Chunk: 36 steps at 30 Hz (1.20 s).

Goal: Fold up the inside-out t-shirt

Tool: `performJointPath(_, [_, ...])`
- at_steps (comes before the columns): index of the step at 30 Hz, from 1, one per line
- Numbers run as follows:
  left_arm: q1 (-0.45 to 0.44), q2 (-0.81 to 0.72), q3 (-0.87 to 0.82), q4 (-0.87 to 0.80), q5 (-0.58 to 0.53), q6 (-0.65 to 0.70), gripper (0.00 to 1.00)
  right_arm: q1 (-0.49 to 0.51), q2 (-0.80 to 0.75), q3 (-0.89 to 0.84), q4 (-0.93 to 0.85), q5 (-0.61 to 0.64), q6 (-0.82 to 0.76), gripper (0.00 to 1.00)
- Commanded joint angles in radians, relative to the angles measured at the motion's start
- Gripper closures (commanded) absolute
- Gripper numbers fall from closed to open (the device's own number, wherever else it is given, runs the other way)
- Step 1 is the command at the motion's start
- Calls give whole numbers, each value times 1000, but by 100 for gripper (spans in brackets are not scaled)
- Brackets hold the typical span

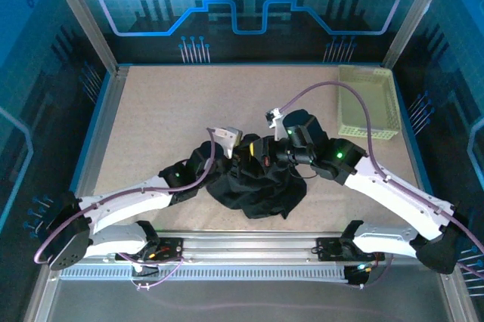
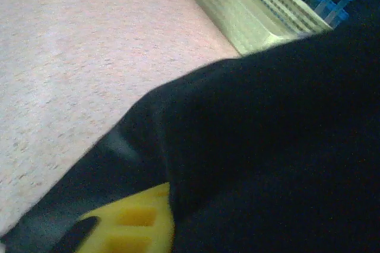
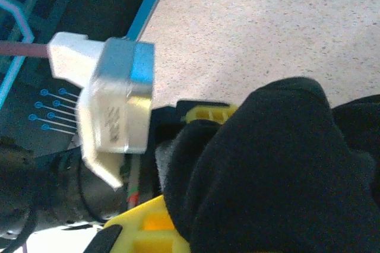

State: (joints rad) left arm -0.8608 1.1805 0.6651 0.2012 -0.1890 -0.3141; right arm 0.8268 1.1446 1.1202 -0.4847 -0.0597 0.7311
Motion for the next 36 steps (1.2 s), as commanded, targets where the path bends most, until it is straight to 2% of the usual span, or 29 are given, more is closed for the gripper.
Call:
performJointPath(1, [6,2,6,76,216,55,93,-58,-9,-8,-76,56,33,100])
performJointPath(4, [6,-16,-19,85,315,72,99,-119,13,-10,-83,12,32,99])
performJointPath(6, [6,-31,-41,91,359,72,100,-137,22,-7,-72,-11,14,96])
performJointPath(11, [15,-45,-77,99,436,54,100,-140,10,4,-72,7,-75,63])
performJointPath(14, [45,-41,-112,169,479,0,100,-141,-33,-34,-63,22,-135,50])
performJointPath(19, [93,-35,-133,224,518,-41,100,-130,-147,-156,10,-40,-213,50])
performJointPath(24, [105,-29,-122,225,530,-40,100,-76,-226,-288,108,-64,-215,54])
performJointPath(27, [108,-22,-120,226,536,-43,100,-17,-219,-315,170,-66,-220,54])
performJointPath(29, [108,-21,-119,226,537,-45,100,21,-202,-309,178,-5,-220,54])
performJointPath(36, [108,-35,-128,224,540,-48,100,23,-122,-293,184,63,-213,52])
